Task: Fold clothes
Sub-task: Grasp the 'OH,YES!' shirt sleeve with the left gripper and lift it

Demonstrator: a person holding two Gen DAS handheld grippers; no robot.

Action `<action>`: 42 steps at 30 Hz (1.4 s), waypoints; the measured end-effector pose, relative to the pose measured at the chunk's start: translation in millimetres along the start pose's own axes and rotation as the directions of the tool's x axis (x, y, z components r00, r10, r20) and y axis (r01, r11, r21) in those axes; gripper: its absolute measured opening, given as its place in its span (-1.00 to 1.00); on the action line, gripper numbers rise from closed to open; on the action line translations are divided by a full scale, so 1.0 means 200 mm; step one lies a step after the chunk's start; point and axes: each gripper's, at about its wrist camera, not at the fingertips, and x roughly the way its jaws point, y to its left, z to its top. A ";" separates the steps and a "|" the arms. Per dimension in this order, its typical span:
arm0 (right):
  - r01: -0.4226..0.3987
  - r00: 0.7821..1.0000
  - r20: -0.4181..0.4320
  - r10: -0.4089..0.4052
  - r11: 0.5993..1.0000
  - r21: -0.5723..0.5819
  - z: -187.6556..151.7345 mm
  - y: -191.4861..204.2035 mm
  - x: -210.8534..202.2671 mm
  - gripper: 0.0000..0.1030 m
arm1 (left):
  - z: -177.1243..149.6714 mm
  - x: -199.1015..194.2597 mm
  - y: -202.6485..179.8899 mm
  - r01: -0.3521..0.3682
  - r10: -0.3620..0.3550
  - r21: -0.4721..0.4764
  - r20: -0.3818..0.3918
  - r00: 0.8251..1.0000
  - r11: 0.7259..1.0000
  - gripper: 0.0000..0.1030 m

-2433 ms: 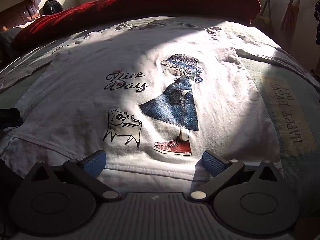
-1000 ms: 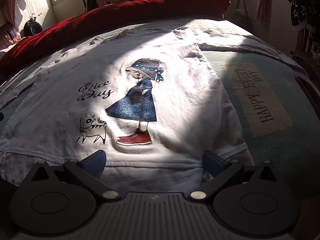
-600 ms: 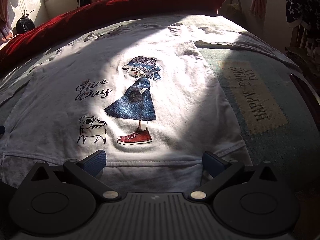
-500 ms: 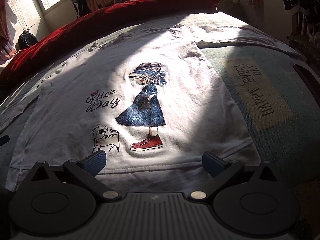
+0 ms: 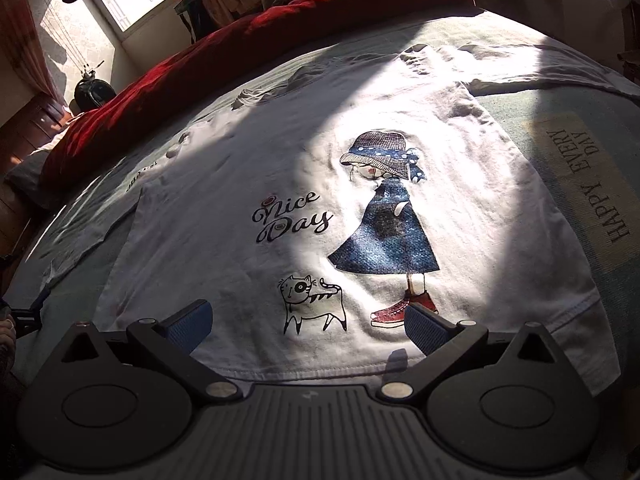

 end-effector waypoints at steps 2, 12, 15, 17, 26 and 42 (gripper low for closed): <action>0.010 1.000 -0.009 -0.010 1.000 -0.011 0.00 0.01 0.02 1.00 | -0.01 0.05 0.02 -0.031 0.031 0.008 0.012 0.999 0.999 0.24; 0.037 0.999 -0.031 -0.036 0.999 0.014 0.03 -0.01 0.10 1.00 | 0.02 0.19 0.02 -0.201 0.201 -0.003 0.063 0.978 0.979 -0.68; 0.035 0.999 -0.031 -0.035 0.999 0.010 0.03 -0.01 0.11 1.00 | 0.03 0.23 0.01 -0.205 0.207 -0.027 0.078 0.975 0.978 -0.68; 0.033 0.999 -0.031 -0.032 0.999 0.009 0.04 -0.02 0.12 1.00 | 0.04 0.25 0.01 -0.209 0.211 -0.034 0.090 0.973 0.977 -0.68; 0.024 0.999 -0.030 -0.024 1.000 0.007 0.04 -0.03 0.12 1.00 | 0.10 0.27 0.02 -0.207 0.216 -0.069 0.154 0.964 0.976 -0.67; 0.047 0.999 -0.025 -0.047 0.999 -0.015 0.06 -0.03 0.15 1.00 | 0.19 0.26 0.04 -0.232 0.230 -0.013 0.212 0.950 0.973 -0.62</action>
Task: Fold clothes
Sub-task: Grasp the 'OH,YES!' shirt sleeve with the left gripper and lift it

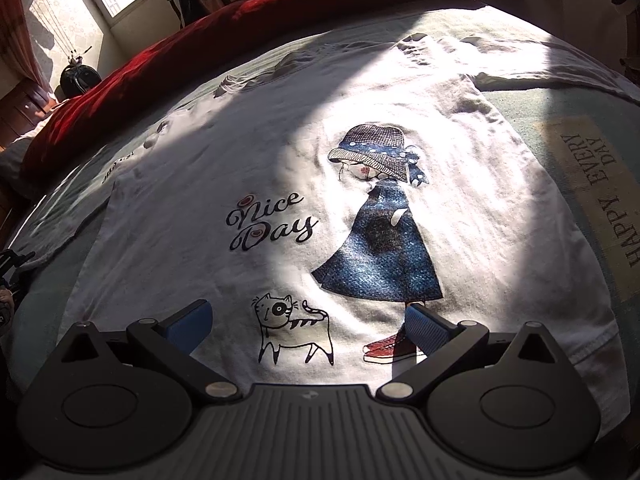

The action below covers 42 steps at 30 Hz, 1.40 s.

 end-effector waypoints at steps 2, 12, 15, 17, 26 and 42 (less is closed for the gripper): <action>-0.001 1.000 0.002 0.001 1.000 -0.005 0.00 0.00 0.00 1.00 | -0.01 -0.01 -0.02 -0.015 0.015 0.024 0.003 1.000 1.000 -0.66; -0.023 1.000 0.001 0.023 1.000 -0.021 -0.02 0.00 -0.05 1.00 | 0.00 -0.07 -0.24 -0.084 0.080 0.206 0.025 0.996 0.975 -0.77; -0.031 1.000 0.007 0.031 0.999 -0.020 -0.02 -0.01 -0.07 1.00 | 0.00 -0.10 -0.32 -0.061 0.057 0.230 0.026 0.998 0.971 -0.77; -0.036 0.999 0.011 0.036 0.999 -0.022 -0.02 -0.01 -0.08 1.00 | 0.00 -0.12 -0.38 -0.049 0.044 0.246 0.025 0.999 0.968 -0.77; -0.087 0.995 0.030 0.090 0.993 -0.082 -0.03 0.02 -0.16 1.00 | -0.10 -0.18 -0.69 0.047 -0.047 0.331 -0.010 0.999 0.942 -0.77; -0.121 0.993 -0.015 0.120 0.963 -0.240 -0.05 0.14 -0.18 1.00 | -0.53 -0.12 -1.30 0.193 -0.138 0.503 -0.145 0.980 0.842 -0.77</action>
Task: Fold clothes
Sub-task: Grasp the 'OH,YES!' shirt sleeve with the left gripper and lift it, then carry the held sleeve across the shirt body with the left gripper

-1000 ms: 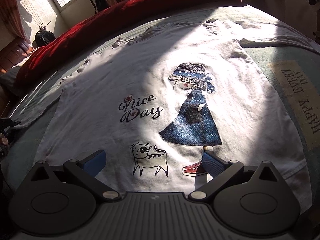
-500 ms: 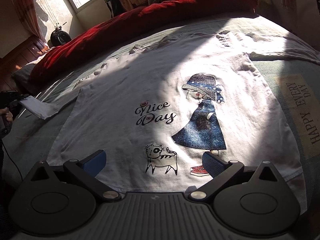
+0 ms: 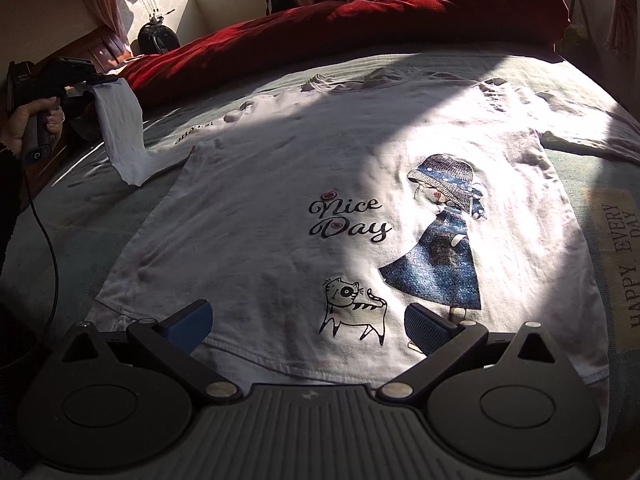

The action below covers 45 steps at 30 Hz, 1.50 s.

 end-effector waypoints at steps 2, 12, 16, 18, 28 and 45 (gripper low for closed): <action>0.000 1.000 0.001 0.000 1.000 -0.005 -0.01 -0.01 0.00 1.00 | -0.01 0.03 -0.09 0.017 -0.017 0.020 -0.009 1.000 1.000 -0.77; 0.018 1.000 0.018 -0.016 0.998 -0.068 -0.01 -0.09 -0.04 1.00 | -0.10 0.15 -0.46 0.099 -0.095 0.078 -0.058 0.994 0.992 -0.77; 0.028 0.999 0.030 -0.025 0.995 -0.091 -0.01 -0.12 -0.06 1.00 | -0.15 0.21 -0.59 0.128 -0.120 0.092 -0.084 0.989 0.988 -0.77; 0.047 0.998 0.034 -0.043 0.993 -0.109 -0.02 -0.13 -0.05 1.00 | -0.17 0.24 -0.65 0.141 -0.132 0.098 -0.093 0.987 0.985 -0.77; 0.050 0.999 0.026 -0.047 0.990 -0.133 -0.01 -0.21 -0.05 1.00 | -0.34 0.40 -0.89 0.205 -0.184 0.121 -0.161 0.970 0.971 -0.77; 0.087 0.996 -0.022 -0.091 0.986 -0.145 -0.04 -0.27 -0.02 1.00 | -0.88 0.71 -1.08 0.263 -0.228 0.106 -0.264 0.937 0.959 -0.77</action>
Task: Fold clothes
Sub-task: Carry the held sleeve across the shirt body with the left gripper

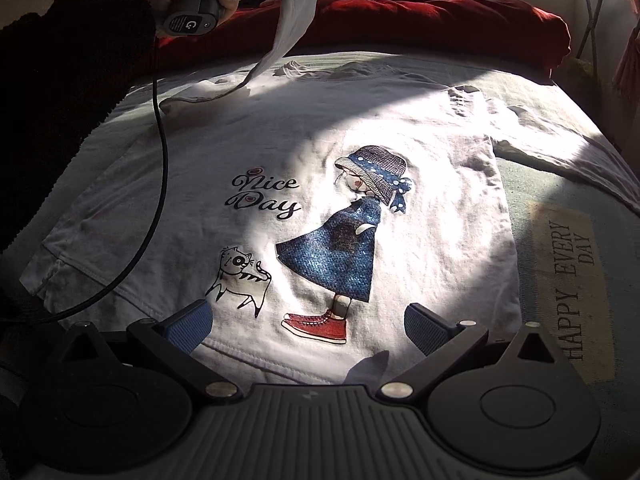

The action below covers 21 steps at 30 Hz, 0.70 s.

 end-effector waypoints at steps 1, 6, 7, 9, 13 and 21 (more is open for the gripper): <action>0.005 1.000 -0.003 -0.005 1.000 0.001 0.00 0.00 0.00 1.00 | -0.03 0.03 0.00 -0.006 0.006 0.006 -0.007 1.000 1.000 -0.77; 0.027 1.000 -0.015 -0.027 1.000 0.010 -0.01 -0.03 -0.01 1.00 | -0.13 0.11 -0.02 -0.014 0.015 0.036 -0.040 0.999 0.999 -0.77; 0.032 0.999 -0.018 -0.032 0.999 0.010 -0.01 -0.03 -0.01 1.00 | -0.14 0.12 -0.02 -0.016 0.018 0.045 -0.044 0.999 0.999 -0.77; 0.036 0.999 -0.020 -0.036 0.999 0.008 -0.01 -0.03 0.00 1.00 | -0.16 0.14 -0.03 -0.015 0.018 0.055 -0.051 0.999 0.998 -0.77; 0.033 0.999 -0.022 -0.032 0.999 0.010 0.00 -0.03 0.01 1.00 | -0.19 0.16 -0.05 -0.018 0.023 0.084 -0.065 0.998 0.996 -0.77; 0.041 0.999 -0.036 -0.041 0.999 0.004 0.00 -0.02 0.03 1.00 | -0.30 0.19 -0.12 -0.027 0.055 0.223 -0.120 0.991 0.974 -0.77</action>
